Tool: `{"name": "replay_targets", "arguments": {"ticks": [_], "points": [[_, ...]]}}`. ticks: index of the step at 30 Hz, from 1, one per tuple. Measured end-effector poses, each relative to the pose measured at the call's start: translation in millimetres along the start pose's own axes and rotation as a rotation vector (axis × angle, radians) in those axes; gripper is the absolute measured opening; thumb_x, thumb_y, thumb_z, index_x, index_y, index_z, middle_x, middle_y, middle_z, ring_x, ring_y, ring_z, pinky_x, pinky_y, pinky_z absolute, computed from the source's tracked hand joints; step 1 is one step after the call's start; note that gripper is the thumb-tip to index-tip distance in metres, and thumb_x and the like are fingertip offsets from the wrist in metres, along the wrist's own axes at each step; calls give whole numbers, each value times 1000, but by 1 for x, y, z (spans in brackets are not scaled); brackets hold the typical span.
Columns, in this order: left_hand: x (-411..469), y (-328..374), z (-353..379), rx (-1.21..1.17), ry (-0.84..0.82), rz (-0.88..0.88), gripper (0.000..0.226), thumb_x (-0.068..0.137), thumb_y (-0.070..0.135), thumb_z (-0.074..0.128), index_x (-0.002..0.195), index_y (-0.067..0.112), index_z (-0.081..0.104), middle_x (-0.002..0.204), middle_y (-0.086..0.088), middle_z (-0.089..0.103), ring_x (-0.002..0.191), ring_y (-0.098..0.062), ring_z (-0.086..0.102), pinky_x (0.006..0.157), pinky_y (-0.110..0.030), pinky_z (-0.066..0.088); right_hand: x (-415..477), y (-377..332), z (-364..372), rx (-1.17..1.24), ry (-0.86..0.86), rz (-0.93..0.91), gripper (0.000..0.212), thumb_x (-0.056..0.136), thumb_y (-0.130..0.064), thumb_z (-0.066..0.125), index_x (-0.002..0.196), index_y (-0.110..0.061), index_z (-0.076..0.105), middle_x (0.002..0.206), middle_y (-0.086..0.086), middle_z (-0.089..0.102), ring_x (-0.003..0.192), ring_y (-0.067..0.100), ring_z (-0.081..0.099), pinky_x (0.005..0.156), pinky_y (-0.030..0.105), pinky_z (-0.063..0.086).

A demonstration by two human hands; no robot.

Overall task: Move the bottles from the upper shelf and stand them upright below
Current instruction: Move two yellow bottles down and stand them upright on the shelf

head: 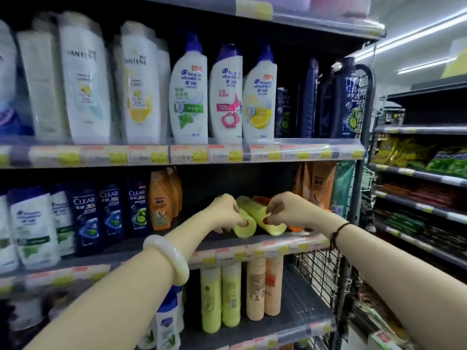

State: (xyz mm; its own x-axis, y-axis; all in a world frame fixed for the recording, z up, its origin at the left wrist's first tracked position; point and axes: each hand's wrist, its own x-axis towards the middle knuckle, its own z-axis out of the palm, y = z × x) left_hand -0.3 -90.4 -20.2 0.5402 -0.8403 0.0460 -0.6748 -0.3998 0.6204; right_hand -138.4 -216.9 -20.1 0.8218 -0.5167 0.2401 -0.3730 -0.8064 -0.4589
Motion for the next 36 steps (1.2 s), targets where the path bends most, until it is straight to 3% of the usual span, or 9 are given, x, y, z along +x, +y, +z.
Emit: {"name": "replay_targets", "arguments": {"ticks": [7,10,14,18,22,27,33,36], "points": [[20,-2,-5,-102,24,-91,43,81,28,70,115,7,58,109,-12,64,103,-25,64,80,-36,58,26,15,1,13,71,87,41,78,-31,72,109,-5,64,106,11,67,97,26,64,83,37,53],[28,-4,1,-153,19,-119,49,81,33,69,121,8,55,110,-10,59,108,-26,61,85,-38,57,34,25,7,9,62,113,42,78,-36,70,107,-6,65,102,11,70,91,25,65,73,33,51],[39,-7,11,-252,2,-172,62,82,41,66,133,12,46,123,-13,57,111,-27,58,87,-40,56,42,32,9,-26,51,125,41,81,-38,65,102,-3,68,95,14,72,86,28,68,72,39,54],[45,-10,22,-325,-6,-209,63,80,45,65,132,15,47,122,-10,58,110,-25,58,87,-41,57,46,30,7,-87,-13,157,48,84,-43,61,93,4,69,77,11,64,68,23,60,60,30,45],[51,-12,30,-385,9,-236,55,83,42,65,127,13,47,117,-9,60,106,-26,61,84,-41,58,46,29,10,-60,-53,179,45,86,-44,59,97,-2,70,88,9,72,60,18,67,54,21,51],[57,-14,33,-430,11,-272,59,80,44,67,128,15,47,119,-12,60,105,-28,61,84,-46,58,46,22,11,-68,-78,188,47,86,-47,56,103,-5,69,94,8,75,67,20,73,63,23,55],[64,-17,36,-524,13,-323,56,86,40,61,133,18,41,118,-12,58,105,-28,60,87,-45,56,47,14,10,-74,-110,239,37,89,-46,51,82,-10,57,83,6,68,77,27,75,58,21,50],[64,-17,34,-564,9,-338,60,84,34,66,135,17,40,116,-13,58,102,-28,60,85,-44,56,52,14,14,-21,-135,286,38,89,-45,52,97,-8,55,99,10,68,82,30,75,67,24,55]]}}
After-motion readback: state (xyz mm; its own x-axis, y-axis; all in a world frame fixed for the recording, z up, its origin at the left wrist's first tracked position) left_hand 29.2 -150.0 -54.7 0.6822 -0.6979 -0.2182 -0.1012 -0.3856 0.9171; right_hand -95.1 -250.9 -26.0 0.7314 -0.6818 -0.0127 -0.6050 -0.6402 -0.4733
